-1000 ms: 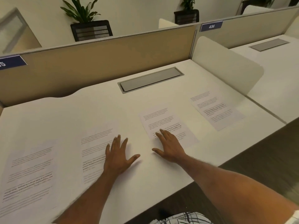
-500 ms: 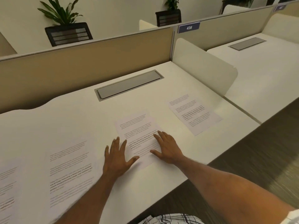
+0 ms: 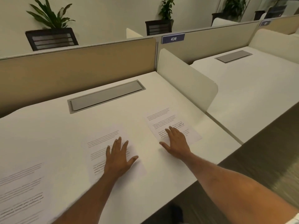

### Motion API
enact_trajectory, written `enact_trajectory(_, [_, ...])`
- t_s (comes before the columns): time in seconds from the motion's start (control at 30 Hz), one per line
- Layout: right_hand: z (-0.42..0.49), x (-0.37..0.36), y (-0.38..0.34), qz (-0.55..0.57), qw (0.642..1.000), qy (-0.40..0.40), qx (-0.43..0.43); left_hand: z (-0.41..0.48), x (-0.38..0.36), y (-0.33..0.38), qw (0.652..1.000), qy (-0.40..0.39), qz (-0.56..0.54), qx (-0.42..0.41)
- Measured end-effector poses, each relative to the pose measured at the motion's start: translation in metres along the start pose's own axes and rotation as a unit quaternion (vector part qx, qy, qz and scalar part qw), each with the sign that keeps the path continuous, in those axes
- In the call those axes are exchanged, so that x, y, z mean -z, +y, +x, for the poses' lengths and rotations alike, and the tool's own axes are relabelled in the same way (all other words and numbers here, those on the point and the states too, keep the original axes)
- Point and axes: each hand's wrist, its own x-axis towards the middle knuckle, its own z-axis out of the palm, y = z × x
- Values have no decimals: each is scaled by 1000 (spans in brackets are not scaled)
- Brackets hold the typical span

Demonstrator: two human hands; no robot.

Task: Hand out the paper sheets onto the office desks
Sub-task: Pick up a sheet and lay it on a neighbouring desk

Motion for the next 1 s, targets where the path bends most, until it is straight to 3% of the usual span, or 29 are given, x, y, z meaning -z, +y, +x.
enact_trajectory(0.27, [66,31,98,-10,999,-32,18,61,-26,98,997,-67,36,25])
enact_trajectory(0.47, [99,41,126,-5,999,-47,14,85,-37,130,994,-99,9,37])
enact_trajectory(0.73, [124,47,127,24,991,-102,-85,105,-39,144,988,-147,38,32])
enact_trajectory(1.0, [144,53,131,171,946,-155,-226,107,-38,144,988,-147,34,30])
